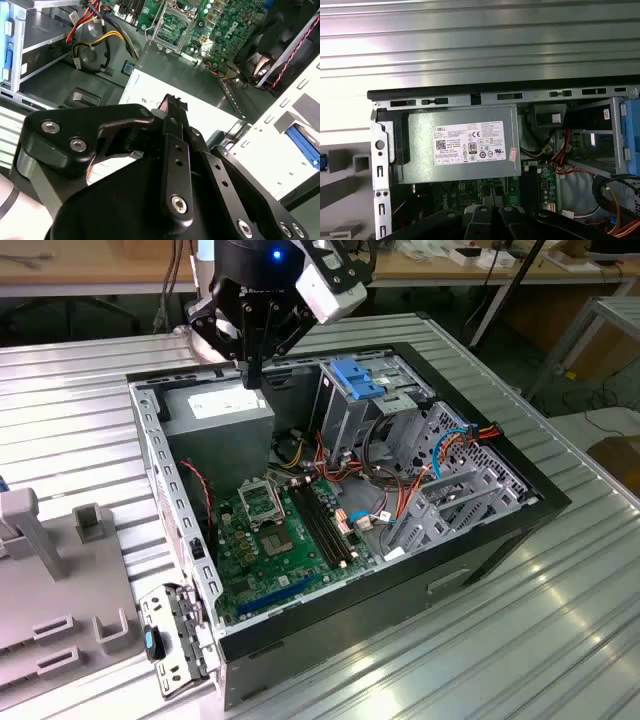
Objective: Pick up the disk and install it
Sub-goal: 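Reach for the disk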
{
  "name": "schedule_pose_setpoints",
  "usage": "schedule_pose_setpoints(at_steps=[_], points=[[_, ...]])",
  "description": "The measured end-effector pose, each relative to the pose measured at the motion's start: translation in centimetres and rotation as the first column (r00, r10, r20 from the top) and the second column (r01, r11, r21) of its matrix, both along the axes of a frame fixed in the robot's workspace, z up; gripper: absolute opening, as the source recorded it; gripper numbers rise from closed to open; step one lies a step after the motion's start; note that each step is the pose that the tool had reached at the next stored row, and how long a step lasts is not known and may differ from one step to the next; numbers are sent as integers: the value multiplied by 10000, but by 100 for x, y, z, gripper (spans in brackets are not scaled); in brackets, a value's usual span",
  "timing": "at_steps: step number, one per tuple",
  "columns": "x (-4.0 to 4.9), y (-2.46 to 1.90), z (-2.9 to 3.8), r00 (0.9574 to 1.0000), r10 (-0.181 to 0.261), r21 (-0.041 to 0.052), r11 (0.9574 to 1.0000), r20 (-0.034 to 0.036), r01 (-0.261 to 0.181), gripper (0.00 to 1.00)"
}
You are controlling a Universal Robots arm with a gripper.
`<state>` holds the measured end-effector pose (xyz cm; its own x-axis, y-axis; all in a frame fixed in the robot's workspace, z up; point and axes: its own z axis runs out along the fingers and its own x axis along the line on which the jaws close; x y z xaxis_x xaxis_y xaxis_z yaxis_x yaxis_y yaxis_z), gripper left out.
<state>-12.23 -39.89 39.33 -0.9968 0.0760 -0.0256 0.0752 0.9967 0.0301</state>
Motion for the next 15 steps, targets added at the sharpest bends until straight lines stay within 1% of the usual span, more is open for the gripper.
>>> schedule_pose_setpoints(at_steps=[3, 5, 8, 12, 14, 15], points=[[-136, -1, 0, 10000, 0, 0, 10000, -1, 0, 11], [-189, -1, 0, 10000, 2, 0, 10000, 0, -2, 11], [-314, -1, 0, 10000, 0, 0, 10000, 0, 0, 11], [-431, -1, 0, 10000, 1, 1, 10000, 0, -1, 11], [-532, -1, -1, 10000, 2, 1, 10000, 0, -2, 11], [-616, -1, 0, 10000, 1, 0, 10000, -1, -1, 11]])
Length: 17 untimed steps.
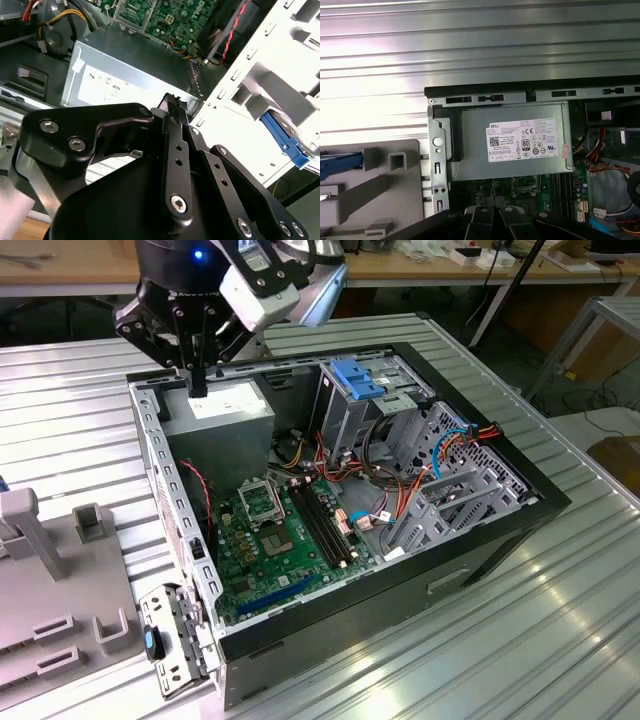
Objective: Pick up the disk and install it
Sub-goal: 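Reach for the disk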
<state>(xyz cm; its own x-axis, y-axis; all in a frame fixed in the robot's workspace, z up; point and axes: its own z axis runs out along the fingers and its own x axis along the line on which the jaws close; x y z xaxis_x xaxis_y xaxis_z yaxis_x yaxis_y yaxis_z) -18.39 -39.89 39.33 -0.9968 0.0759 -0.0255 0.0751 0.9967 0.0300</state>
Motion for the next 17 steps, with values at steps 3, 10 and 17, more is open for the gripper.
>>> schedule_pose_setpoints(at_steps=[3, 10, 17], points=[[-116, 0, -1, 10000, 1, 1, 10000, 0, -1, 11], [-415, 0, -2, 10000, 0, 1, 10000, 1, 0, 11], [-732, 0, -4, 10000, 0, 0, 10000, -1, 0, 11]])
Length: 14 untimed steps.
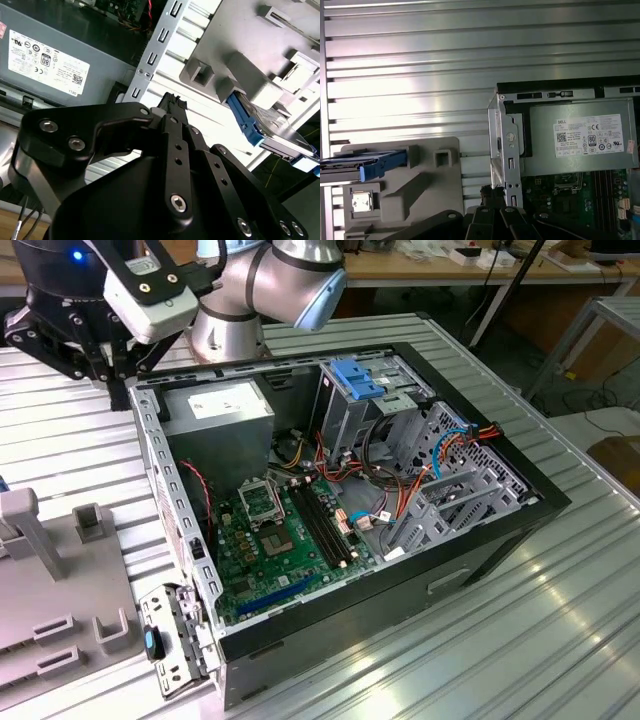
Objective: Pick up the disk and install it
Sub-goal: 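Reach for the disk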
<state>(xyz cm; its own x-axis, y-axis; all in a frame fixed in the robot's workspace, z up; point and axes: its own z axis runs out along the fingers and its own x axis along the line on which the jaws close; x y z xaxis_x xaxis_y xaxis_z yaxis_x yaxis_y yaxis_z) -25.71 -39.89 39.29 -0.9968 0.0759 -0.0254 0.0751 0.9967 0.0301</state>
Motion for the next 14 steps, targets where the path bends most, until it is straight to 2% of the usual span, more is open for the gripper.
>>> schedule_pose_setpoints(at_steps=[5, 7, 9, 14], points=[[-166, 0, -3, 10000, 0, 0, 10000, -2, 0, 11], [-280, 0, -5, 10000, 0, 1, 10000, -5, 0, 11], [-340, 0, -6, 10000, -1, 0, 10000, -8, 1, 11], [-558, 0, -9, 10000, 0, 1, 10000, -12, 0, 11]])
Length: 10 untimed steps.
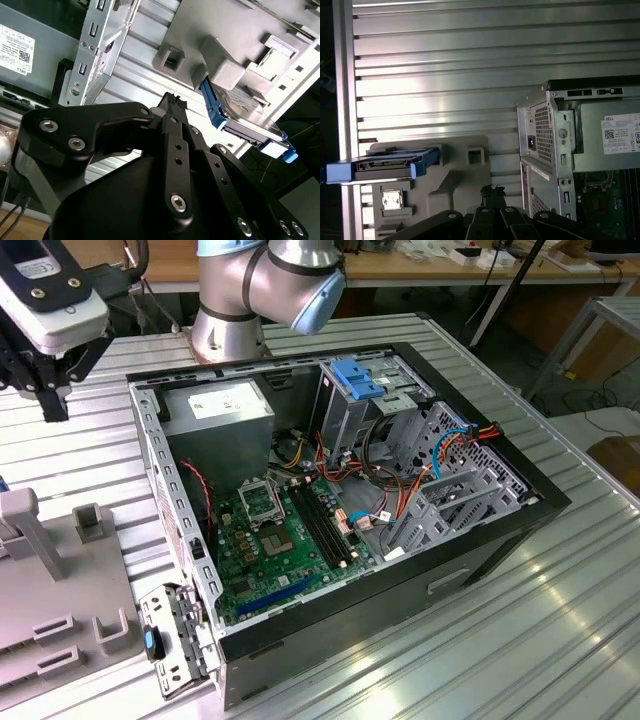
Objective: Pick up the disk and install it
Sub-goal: 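Reach for the disk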
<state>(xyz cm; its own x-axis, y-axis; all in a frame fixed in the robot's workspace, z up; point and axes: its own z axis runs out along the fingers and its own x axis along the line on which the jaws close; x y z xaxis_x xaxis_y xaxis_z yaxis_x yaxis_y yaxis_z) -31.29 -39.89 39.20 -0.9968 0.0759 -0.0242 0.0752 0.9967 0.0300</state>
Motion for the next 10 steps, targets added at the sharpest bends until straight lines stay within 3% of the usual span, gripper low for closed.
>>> schedule_pose_setpoints(at_steps=[3, 7, 10], points=[[-174, 2, -2, 10000, -1, -1, 10000, -2, 1, 11], [-324, 58, -6, 10000, -18, 0, 10000, -2, 18, 11], [-603, 94, -11, 10000, -25, -1, 10000, -3, 25, 11]])
